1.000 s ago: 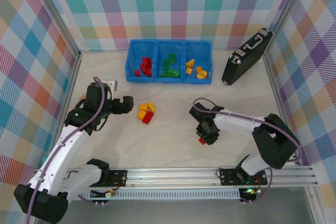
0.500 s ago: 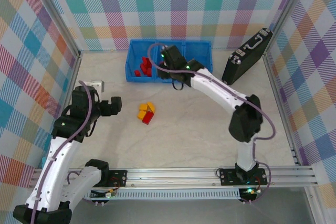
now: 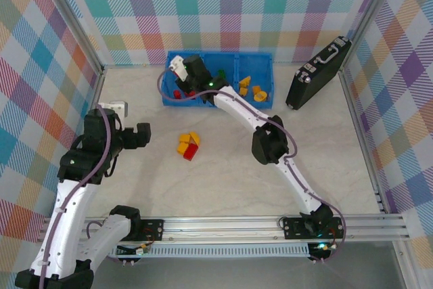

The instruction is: Sort the legos into containers by color

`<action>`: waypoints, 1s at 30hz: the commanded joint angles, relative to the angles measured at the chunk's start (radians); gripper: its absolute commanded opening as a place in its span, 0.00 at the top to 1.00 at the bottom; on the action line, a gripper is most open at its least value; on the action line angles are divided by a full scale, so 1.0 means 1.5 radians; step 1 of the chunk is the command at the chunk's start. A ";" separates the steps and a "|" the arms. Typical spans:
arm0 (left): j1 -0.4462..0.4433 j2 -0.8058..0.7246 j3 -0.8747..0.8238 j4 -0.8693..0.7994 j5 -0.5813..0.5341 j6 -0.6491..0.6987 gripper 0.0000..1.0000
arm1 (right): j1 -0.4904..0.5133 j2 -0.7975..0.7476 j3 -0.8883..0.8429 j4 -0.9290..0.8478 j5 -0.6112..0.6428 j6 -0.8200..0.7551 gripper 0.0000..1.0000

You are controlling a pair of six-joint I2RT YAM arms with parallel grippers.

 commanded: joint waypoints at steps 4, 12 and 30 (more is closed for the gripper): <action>0.011 -0.008 0.019 -0.027 -0.006 0.009 0.00 | 0.004 -0.006 0.005 0.040 0.001 -0.102 0.42; 0.011 -0.022 0.016 -0.024 0.001 0.000 0.00 | 0.015 -0.119 -0.077 -0.008 0.000 -0.053 0.33; 0.011 -0.041 -0.001 -0.024 0.019 0.005 0.00 | 0.041 -0.370 -0.508 -0.153 -0.136 0.326 0.32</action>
